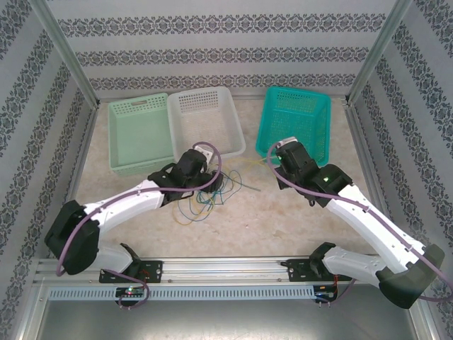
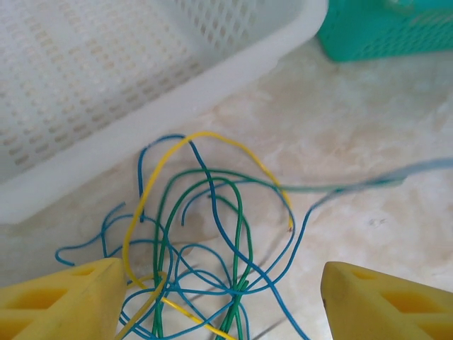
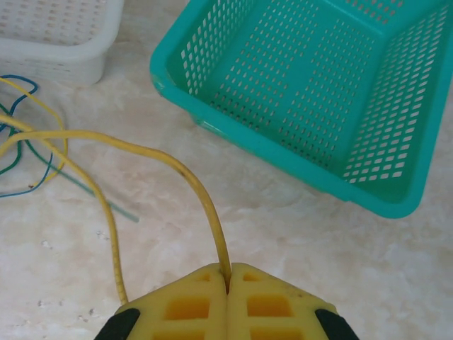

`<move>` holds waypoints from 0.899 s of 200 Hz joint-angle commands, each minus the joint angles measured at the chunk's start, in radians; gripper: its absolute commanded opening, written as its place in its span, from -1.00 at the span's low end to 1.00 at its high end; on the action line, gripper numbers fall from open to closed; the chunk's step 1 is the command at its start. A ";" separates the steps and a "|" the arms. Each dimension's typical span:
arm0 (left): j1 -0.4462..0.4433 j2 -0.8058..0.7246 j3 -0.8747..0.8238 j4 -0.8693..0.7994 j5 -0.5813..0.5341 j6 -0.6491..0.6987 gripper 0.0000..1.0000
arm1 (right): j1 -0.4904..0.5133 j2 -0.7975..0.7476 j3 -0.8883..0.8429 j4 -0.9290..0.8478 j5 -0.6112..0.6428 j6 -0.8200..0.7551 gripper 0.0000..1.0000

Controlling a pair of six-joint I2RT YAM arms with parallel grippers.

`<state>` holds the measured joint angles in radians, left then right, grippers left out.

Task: Untangle the cables

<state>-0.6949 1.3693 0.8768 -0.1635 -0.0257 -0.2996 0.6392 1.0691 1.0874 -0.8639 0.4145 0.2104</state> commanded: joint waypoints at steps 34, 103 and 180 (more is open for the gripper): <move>-0.012 -0.109 -0.028 0.073 -0.018 -0.009 0.58 | 0.008 -0.026 -0.022 0.041 0.103 -0.063 -1.00; -0.012 0.063 0.044 0.252 0.388 -0.058 0.47 | 0.070 0.002 -0.025 0.104 0.239 -0.094 -1.00; -0.022 0.033 -0.066 0.350 0.441 -0.145 0.43 | 0.132 0.099 0.010 0.060 0.448 -0.100 -1.00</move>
<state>-0.6964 1.4612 0.8658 0.1143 0.3935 -0.4049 0.7574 1.1503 1.0714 -0.7815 0.7864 0.1005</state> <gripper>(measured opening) 0.709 0.050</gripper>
